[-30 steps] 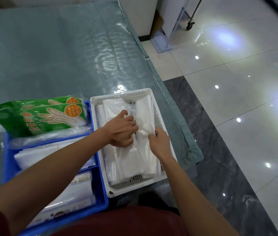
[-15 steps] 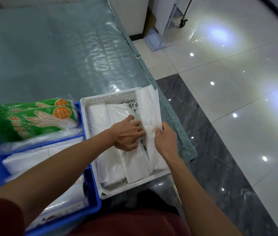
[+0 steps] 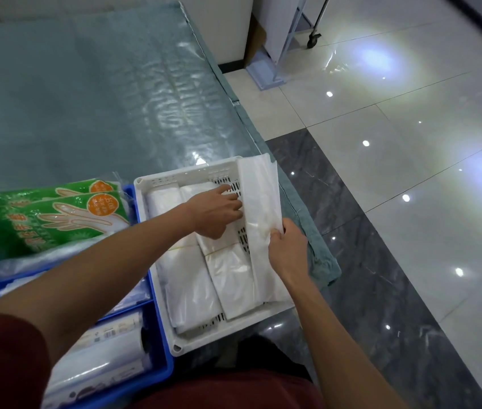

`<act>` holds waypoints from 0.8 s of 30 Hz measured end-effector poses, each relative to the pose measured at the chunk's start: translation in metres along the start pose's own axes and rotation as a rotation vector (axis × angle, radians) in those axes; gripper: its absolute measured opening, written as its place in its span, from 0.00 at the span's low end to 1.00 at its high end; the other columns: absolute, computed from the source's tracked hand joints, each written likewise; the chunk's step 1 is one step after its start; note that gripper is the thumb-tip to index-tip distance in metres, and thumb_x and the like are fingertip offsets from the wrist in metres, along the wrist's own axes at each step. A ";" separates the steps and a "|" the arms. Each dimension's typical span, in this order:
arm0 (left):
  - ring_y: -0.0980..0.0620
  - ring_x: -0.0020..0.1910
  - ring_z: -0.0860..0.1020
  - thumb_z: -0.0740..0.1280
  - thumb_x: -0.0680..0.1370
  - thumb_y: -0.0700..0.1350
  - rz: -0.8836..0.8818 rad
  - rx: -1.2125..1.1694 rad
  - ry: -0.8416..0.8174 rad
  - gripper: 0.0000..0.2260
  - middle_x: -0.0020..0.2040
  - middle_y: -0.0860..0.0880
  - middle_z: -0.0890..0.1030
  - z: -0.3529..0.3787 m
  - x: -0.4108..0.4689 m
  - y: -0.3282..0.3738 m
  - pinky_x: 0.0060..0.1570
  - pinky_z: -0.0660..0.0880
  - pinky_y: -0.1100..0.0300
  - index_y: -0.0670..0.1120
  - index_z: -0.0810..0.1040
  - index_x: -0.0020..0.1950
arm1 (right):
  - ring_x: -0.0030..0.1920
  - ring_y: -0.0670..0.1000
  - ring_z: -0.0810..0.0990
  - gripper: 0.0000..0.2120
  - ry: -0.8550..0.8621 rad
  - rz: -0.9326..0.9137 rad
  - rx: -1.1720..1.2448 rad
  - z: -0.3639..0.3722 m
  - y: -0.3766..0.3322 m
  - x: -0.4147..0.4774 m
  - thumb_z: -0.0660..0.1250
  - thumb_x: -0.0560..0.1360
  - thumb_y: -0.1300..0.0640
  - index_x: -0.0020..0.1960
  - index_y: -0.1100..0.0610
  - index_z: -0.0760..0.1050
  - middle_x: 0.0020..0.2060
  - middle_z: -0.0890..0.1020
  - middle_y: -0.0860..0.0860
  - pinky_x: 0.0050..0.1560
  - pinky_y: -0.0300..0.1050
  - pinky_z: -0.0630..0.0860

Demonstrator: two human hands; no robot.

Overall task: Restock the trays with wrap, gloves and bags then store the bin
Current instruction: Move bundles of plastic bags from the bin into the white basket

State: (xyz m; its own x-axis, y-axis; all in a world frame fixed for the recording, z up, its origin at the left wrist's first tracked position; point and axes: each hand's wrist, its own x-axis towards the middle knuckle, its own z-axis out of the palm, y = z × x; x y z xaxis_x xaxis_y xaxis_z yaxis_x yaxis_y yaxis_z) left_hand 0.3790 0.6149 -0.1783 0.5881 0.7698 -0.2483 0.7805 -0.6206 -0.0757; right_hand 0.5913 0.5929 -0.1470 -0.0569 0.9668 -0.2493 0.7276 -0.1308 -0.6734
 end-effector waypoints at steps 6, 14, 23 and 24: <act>0.47 0.49 0.72 0.58 0.70 0.51 -0.003 -0.070 -0.007 0.16 0.47 0.49 0.77 0.005 0.000 -0.004 0.58 0.69 0.50 0.46 0.77 0.52 | 0.39 0.50 0.76 0.06 0.019 0.018 -0.002 0.001 0.000 0.002 0.59 0.79 0.61 0.45 0.58 0.72 0.40 0.78 0.50 0.41 0.46 0.76; 0.45 0.41 0.76 0.56 0.70 0.51 0.030 -0.086 0.031 0.10 0.35 0.46 0.81 0.000 -0.007 -0.007 0.60 0.66 0.51 0.47 0.70 0.46 | 0.41 0.51 0.79 0.06 0.008 0.012 0.001 0.000 -0.002 0.000 0.58 0.79 0.60 0.47 0.57 0.73 0.41 0.79 0.49 0.42 0.48 0.78; 0.49 0.29 0.69 0.48 0.73 0.53 0.019 -0.109 0.015 0.19 0.34 0.49 0.80 -0.003 -0.016 -0.013 0.54 0.66 0.54 0.47 0.75 0.33 | 0.42 0.49 0.79 0.06 -0.026 -0.013 -0.001 0.002 0.000 -0.001 0.58 0.79 0.59 0.49 0.55 0.74 0.43 0.80 0.49 0.44 0.51 0.79; 0.50 0.30 0.70 0.48 0.73 0.53 0.011 -0.112 0.017 0.20 0.35 0.49 0.80 -0.003 -0.016 -0.013 0.54 0.66 0.54 0.47 0.76 0.34 | 0.43 0.49 0.79 0.06 -0.030 -0.014 0.001 0.002 0.000 -0.001 0.58 0.79 0.60 0.50 0.55 0.74 0.43 0.80 0.48 0.43 0.50 0.79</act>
State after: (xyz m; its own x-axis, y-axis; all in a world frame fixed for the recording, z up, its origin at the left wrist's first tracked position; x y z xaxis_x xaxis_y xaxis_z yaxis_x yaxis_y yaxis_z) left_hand 0.3600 0.6105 -0.1705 0.5995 0.7659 -0.2325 0.7922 -0.6093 0.0352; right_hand 0.5900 0.5917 -0.1480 -0.0876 0.9614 -0.2610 0.7262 -0.1177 -0.6773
